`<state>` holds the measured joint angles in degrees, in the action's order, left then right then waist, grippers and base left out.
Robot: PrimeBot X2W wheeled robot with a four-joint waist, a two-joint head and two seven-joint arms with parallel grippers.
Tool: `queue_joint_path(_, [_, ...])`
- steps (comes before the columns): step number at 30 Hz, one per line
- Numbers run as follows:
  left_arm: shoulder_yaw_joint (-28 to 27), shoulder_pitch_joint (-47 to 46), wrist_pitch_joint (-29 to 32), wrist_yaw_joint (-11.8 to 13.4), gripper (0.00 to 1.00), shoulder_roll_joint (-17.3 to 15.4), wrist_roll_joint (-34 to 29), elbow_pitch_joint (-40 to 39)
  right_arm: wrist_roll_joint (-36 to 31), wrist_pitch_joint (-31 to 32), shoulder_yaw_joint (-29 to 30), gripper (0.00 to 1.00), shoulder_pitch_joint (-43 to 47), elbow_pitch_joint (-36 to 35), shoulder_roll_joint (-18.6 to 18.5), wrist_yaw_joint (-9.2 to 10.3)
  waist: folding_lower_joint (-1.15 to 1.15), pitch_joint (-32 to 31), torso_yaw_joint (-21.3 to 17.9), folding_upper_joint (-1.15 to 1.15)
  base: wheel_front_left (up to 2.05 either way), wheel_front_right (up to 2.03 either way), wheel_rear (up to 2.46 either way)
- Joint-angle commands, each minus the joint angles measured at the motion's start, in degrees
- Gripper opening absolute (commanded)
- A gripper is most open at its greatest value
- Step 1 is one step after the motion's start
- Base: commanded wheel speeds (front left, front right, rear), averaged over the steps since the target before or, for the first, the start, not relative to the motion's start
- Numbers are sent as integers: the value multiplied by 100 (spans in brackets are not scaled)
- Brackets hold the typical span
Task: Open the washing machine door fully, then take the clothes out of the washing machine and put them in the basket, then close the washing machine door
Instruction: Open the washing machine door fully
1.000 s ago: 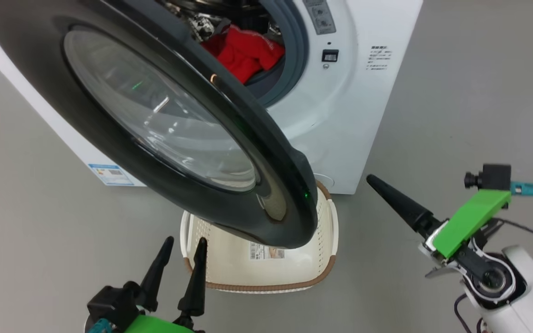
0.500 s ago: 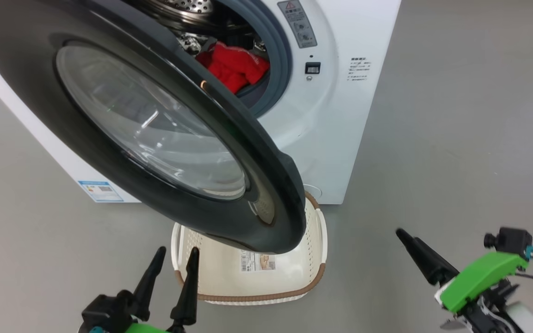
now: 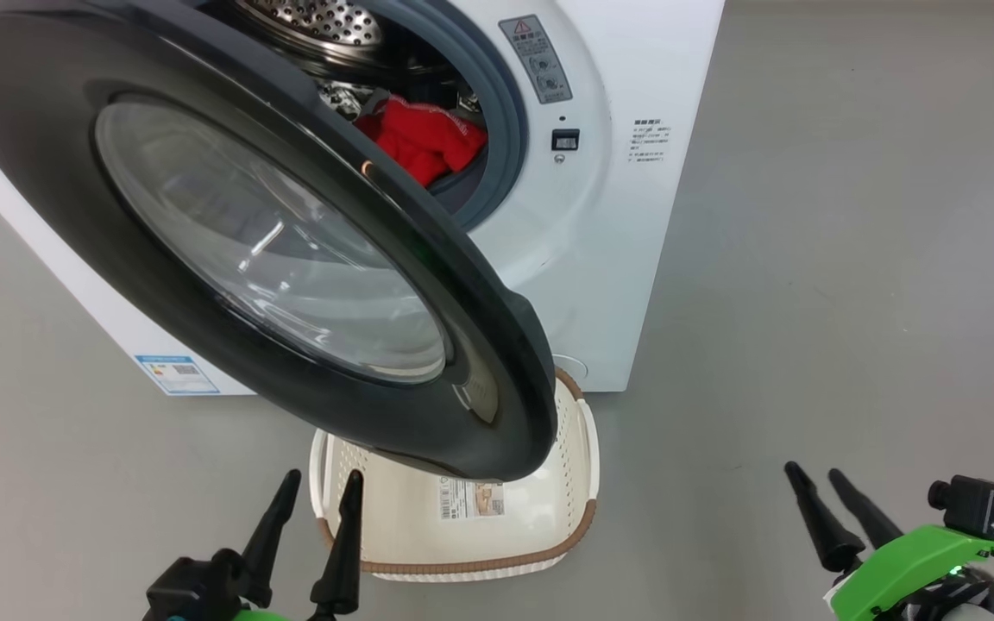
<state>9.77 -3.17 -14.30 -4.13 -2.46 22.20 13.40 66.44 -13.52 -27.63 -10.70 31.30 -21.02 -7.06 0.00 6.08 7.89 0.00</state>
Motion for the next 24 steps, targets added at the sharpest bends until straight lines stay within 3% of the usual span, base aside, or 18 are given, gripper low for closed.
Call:
queue_joint_path(1, [-201, 26, -70, -30, 100, -42, -48, -109, -237, -120, 48, 100, -44, -1, -50, -43, 0, -12, -9, 0, 0, 0, 0])
queue_joint_path(5, [-221, 22, -70, -32, 100, -42, -58, -112, -982, -144, 743, 100, 28, -154, 148, -43, 0, -8, -27, 0, 0, 0, 0])
queue_joint_path(6, [-231, 10, -70, -33, 100, -42, -62, -114, -1528, -145, 1188, 100, 171, -374, 303, -43, 0, -2, -29, 0, 0, 0, 0])
queue_joint_path(13, [-274, -34, -70, -38, 100, -42, -99, -201, -3218, -147, 2187, 100, 813, -1210, 910, -43, 0, 6, -24, 0, 0, 0, 0])
queue_joint_path(24, [-295, -30, -70, -27, 100, -42, -127, -373, -4370, -147, 2911, 100, 1449, -2204, 1430, -43, 0, 22, -1, 0, 0, 0, 0])
